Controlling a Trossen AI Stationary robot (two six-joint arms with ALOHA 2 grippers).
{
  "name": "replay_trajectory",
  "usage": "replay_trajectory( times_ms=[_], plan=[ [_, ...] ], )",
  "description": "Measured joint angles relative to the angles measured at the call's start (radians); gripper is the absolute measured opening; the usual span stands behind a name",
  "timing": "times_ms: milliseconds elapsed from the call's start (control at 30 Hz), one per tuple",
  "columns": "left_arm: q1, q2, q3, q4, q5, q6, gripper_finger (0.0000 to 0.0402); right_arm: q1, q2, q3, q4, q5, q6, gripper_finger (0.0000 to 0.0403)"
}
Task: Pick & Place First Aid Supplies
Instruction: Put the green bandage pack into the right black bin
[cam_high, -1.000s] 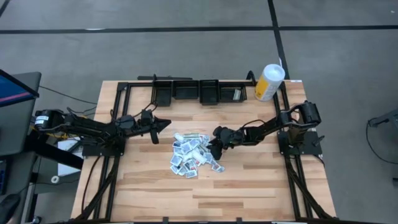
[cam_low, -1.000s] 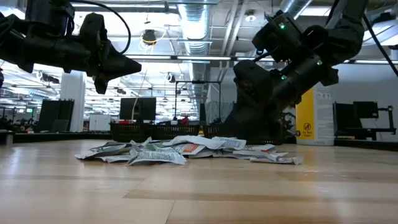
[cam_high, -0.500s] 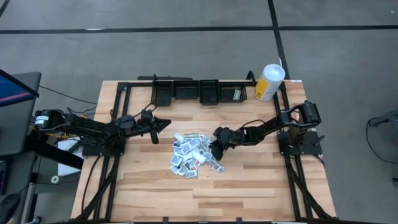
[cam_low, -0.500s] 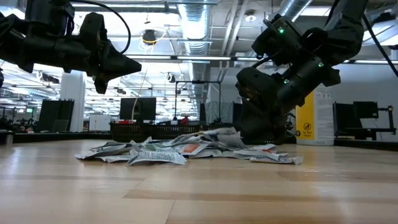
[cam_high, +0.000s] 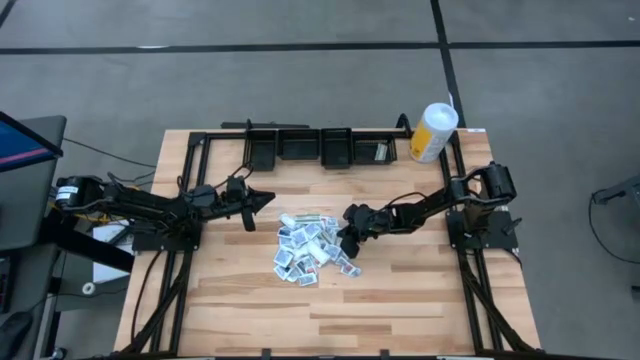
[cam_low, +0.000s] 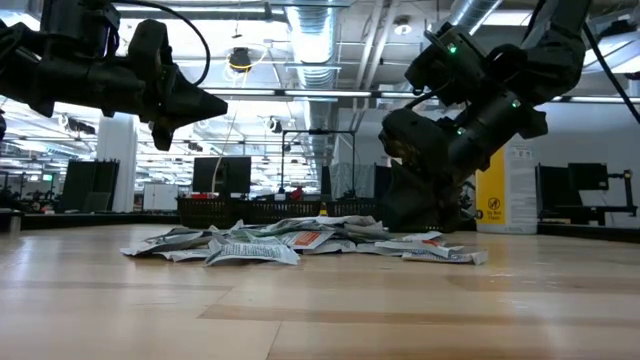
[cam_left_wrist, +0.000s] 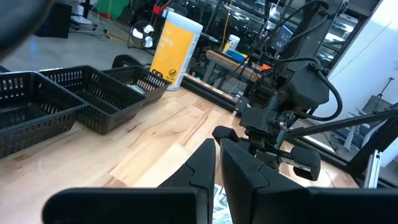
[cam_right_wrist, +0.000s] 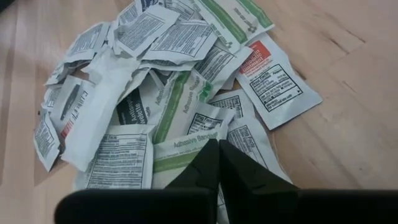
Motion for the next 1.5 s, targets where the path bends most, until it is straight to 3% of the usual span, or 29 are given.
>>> replay_trajectory(
  times_ms=[300, 633, 867, 1067, 1167, 1300, 1500],
  plan=[
    [0.001, 0.000, 0.000, 0.005, -0.001, 0.000, 0.0026, -0.025, -0.180, 0.000, -0.084, 0.028, -0.076, 0.0003],
    [0.017, 0.000, 0.000, 0.079, -0.002, 0.030, 0.0026, -0.100, -0.365, 0.000, -0.274, 0.256, -0.222, 0.0001],
    [0.018, 0.000, 0.002, 0.091, -0.002, 0.031, 0.0026, -0.224, -0.453, 0.000, -0.280, 0.380, -0.351, 0.0001],
    [0.018, 0.000, 0.002, 0.090, -0.002, 0.084, 0.0026, -0.397, -0.481, 0.000, -0.271, 0.479, -0.383, 0.0001],
    [0.018, 0.000, 0.002, 0.085, -0.002, 0.142, 0.0026, -0.495, -0.455, 0.000, -0.239, 0.479, -0.383, 0.0001],
    [0.018, 0.000, 0.002, 0.085, -0.001, 0.255, 0.0026, -0.604, -0.389, 0.000, -0.153, 0.402, -0.402, 0.0001],
    [0.018, 0.000, 0.002, 0.085, -0.001, 0.347, 0.0026, -0.693, -0.302, 0.000, -0.044, 0.306, -0.406, 0.0005]
  ],
)
